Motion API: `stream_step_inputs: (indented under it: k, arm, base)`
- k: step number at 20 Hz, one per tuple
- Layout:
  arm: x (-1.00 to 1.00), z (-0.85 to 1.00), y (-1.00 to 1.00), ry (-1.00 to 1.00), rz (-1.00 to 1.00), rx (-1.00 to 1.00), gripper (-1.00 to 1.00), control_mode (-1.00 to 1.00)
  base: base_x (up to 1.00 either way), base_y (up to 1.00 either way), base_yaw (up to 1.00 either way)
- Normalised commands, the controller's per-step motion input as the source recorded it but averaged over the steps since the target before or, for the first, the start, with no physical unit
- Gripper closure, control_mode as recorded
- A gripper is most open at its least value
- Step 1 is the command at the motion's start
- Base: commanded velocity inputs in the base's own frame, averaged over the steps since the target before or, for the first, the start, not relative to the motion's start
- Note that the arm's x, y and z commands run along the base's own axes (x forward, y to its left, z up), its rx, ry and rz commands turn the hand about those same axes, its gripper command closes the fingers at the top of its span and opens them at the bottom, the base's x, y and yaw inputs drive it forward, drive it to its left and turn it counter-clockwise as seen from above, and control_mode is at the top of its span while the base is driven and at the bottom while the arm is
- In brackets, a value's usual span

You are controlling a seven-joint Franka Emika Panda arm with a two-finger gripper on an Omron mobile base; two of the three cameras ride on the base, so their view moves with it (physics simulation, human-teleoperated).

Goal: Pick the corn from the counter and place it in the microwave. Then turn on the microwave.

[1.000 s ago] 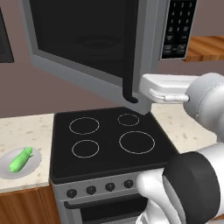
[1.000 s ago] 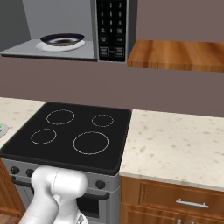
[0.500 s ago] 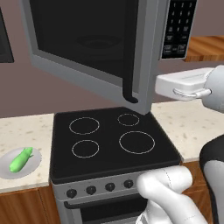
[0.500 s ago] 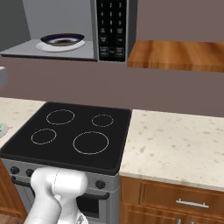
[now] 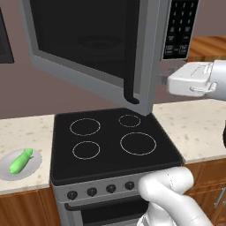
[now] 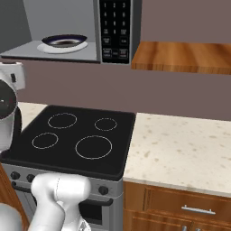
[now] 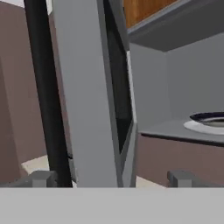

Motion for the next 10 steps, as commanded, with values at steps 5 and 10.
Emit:
stream_step_inputs:
  k: [5,10]
  arm:
    - [0.24,-0.06,0.00,-0.01,0.33,0.00,-1.00,-1.00]
    - [0.14,-0.05,0.00,-0.04,0.28,0.00,-1.00,-1.00]
  base:
    - [0.00,0.00,0.00]
    - [0.00,0.00,0.00]
